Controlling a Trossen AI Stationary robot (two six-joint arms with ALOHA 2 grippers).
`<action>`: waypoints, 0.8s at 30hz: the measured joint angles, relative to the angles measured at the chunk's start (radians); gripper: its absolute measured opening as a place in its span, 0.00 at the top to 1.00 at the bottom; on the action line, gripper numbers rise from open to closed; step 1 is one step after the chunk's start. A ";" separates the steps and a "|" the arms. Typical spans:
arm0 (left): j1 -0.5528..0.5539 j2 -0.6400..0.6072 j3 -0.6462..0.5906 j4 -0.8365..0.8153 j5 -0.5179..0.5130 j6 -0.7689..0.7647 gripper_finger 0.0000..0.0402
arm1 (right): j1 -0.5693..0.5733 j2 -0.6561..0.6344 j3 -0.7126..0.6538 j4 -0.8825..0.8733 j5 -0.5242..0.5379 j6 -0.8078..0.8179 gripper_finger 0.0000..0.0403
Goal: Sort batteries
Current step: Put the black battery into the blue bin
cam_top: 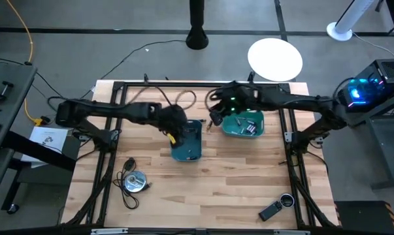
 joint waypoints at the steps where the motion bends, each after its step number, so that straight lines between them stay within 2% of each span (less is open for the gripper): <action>1: 0.011 -0.028 0.000 -0.019 -0.009 -0.001 0.49 | -0.004 0.025 0.000 0.010 -0.021 -0.015 0.80; 4: 0.040 -0.132 0.000 -0.032 -0.072 0.000 0.49 | -0.018 0.115 0.000 0.055 -0.092 -0.061 0.70; 7: 0.060 -0.237 0.000 -0.032 -0.150 -0.002 0.48 | -0.039 0.211 0.000 0.067 -0.094 -0.052 0.64; 16: 0.046 -0.456 0.000 -0.131 -0.296 -0.114 0.48 | -0.147 0.379 0.000 0.021 -0.090 0.017 0.64; 19: 0.034 -0.486 0.000 -0.171 -0.337 -0.143 0.48 | -0.173 0.401 0.000 0.038 -0.091 0.043 0.64; 24: 0.027 -0.491 0.000 -0.183 -0.362 -0.149 0.48 | -0.184 0.425 0.000 0.027 -0.095 -0.014 0.64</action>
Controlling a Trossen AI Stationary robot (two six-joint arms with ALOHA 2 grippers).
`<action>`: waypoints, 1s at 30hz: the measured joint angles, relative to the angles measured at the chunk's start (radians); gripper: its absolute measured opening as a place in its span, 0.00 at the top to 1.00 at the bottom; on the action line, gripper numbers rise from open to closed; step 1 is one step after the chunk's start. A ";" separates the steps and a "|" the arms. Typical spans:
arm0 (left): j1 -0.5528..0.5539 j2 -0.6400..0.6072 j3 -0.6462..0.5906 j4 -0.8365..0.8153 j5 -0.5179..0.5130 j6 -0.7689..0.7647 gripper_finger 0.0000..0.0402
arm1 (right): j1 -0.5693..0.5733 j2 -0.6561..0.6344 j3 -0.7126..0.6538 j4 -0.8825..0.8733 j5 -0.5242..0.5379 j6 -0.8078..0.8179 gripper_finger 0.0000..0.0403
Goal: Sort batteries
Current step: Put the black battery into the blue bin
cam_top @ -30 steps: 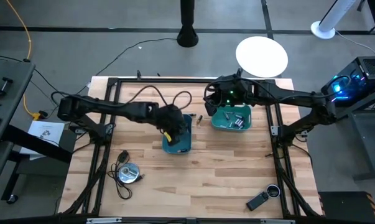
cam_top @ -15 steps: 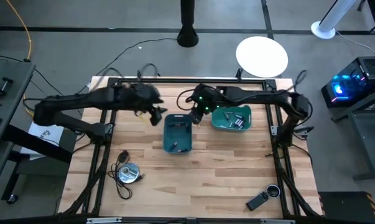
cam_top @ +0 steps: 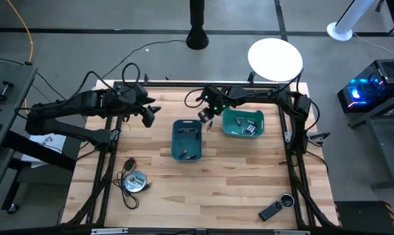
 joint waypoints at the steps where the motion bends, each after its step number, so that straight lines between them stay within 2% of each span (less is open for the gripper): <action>1: 0.000 0.003 0.000 0.000 -0.001 0.000 0.48 | 0.005 0.003 0.000 -0.010 -0.002 -0.024 0.64; 7: 0.000 0.017 0.000 0.001 -0.002 0.008 0.48 | 0.039 0.005 0.000 -0.089 0.001 -0.166 0.64; 13: 0.000 0.020 0.000 0.001 -0.001 0.016 0.48 | 0.102 0.005 0.000 -0.180 0.005 -0.386 0.64; 17: 0.000 0.022 0.000 -0.001 0.000 0.015 0.48 | 0.145 0.005 0.001 -0.256 0.073 -0.497 0.64; 20: 0.000 0.021 0.000 -0.019 0.006 0.003 0.48 | 0.154 0.005 0.001 -0.356 0.167 -0.500 0.64; 30: 0.000 0.021 0.000 -0.032 0.006 0.002 0.48 | 0.092 0.005 0.001 -0.595 0.375 -0.446 0.64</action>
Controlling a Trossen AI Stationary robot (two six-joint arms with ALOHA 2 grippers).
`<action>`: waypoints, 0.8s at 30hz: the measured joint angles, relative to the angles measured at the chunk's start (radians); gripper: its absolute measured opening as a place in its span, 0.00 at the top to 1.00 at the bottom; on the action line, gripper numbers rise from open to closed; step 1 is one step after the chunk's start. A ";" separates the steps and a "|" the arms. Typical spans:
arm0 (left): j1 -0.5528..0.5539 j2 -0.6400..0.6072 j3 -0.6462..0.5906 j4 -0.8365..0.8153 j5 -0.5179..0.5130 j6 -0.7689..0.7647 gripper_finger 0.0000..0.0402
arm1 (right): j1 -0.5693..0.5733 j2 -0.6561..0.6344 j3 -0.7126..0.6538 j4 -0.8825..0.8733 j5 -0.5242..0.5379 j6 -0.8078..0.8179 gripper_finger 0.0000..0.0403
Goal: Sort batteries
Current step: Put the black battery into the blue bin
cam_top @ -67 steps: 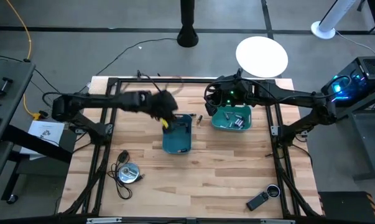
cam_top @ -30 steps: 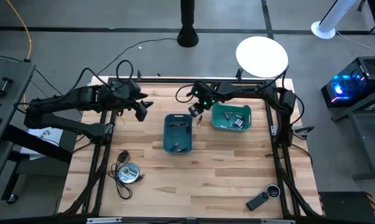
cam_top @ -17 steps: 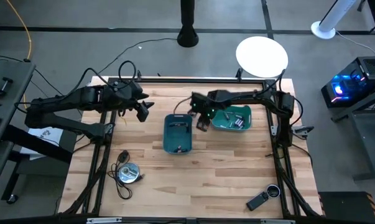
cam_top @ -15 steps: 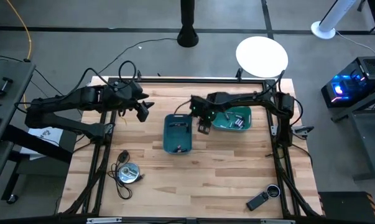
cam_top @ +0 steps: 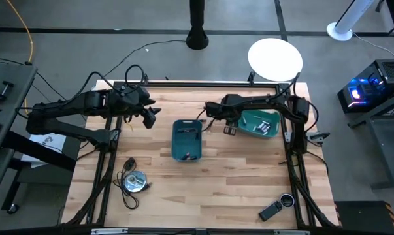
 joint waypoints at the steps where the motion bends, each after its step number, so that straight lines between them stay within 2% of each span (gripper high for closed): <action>1: 0.000 0.000 0.000 -0.004 0.000 0.000 0.48 | -0.008 0.000 0.000 -0.016 0.008 0.005 0.64; 4: 0.000 0.000 0.000 -0.009 -0.001 0.000 0.48 | -0.027 -0.001 0.000 -0.011 0.005 0.025 0.64; 7: 0.000 0.000 0.000 -0.009 -0.002 0.000 0.48 | -0.032 -0.009 0.000 0.083 -0.052 0.009 0.64; 12: 0.000 0.000 0.000 -0.018 -0.006 0.000 0.48 | 0.000 -0.018 0.000 0.356 -0.241 -0.223 0.64; 17: 0.000 0.000 0.000 -0.038 -0.007 -0.001 0.48 | 0.022 0.027 0.000 0.473 -0.206 -0.588 0.64; 24: -0.006 0.000 0.000 -0.043 -0.008 -0.003 0.48 | 0.022 0.098 0.000 0.494 -0.201 -0.744 0.64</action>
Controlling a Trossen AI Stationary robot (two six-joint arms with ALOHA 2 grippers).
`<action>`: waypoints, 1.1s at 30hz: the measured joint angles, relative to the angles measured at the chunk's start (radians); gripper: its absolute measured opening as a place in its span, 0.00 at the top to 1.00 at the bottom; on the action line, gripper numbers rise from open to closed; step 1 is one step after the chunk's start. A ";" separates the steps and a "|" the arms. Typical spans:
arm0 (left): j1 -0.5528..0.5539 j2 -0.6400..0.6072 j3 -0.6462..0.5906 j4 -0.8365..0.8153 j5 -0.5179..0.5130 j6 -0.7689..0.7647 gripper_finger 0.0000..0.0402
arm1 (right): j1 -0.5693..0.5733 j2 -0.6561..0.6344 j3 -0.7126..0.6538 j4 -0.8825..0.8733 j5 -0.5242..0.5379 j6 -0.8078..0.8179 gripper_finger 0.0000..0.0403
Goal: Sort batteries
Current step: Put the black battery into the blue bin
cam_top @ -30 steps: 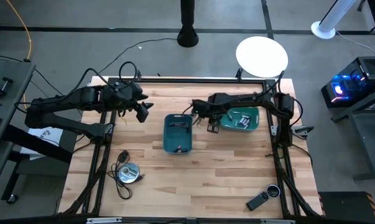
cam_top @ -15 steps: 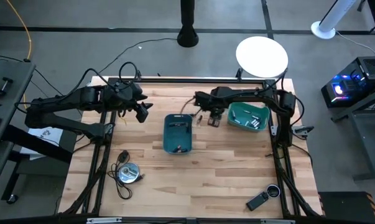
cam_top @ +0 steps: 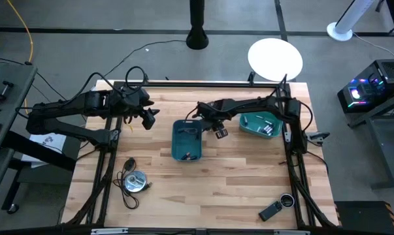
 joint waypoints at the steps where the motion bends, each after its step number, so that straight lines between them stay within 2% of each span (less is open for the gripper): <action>1: 0.000 0.000 0.000 0.000 0.000 0.000 0.48 | 0.003 0.004 0.000 0.005 -0.004 -0.012 0.64; 8: 0.000 0.000 0.000 0.002 -0.002 -0.002 0.48 | 0.014 0.009 0.000 0.069 -0.021 -0.073 0.64; 13: 0.000 0.000 0.000 0.002 -0.004 -0.021 0.48 | 0.017 0.025 0.000 0.048 -0.099 -0.092 0.64; 16: 0.000 0.000 0.000 0.002 -0.004 -0.027 0.48 | 0.028 0.049 0.006 0.020 -0.111 -0.078 0.65; 20: 0.000 0.000 0.000 0.002 -0.004 -0.033 0.48 | 0.047 0.070 0.007 -0.014 -0.097 0.035 0.70; 25: 0.000 0.000 0.000 0.002 -0.016 -0.025 0.48 | 0.051 0.037 0.003 -0.097 -0.141 0.186 0.94; 28: 0.001 0.000 0.000 0.010 -0.021 -0.022 0.48 | 0.050 -0.010 -0.007 -0.183 -0.180 0.259 0.94; 33: 0.001 0.000 0.000 0.029 -0.021 -0.017 0.48 | 0.025 -0.196 -0.002 -0.231 -0.144 0.382 0.95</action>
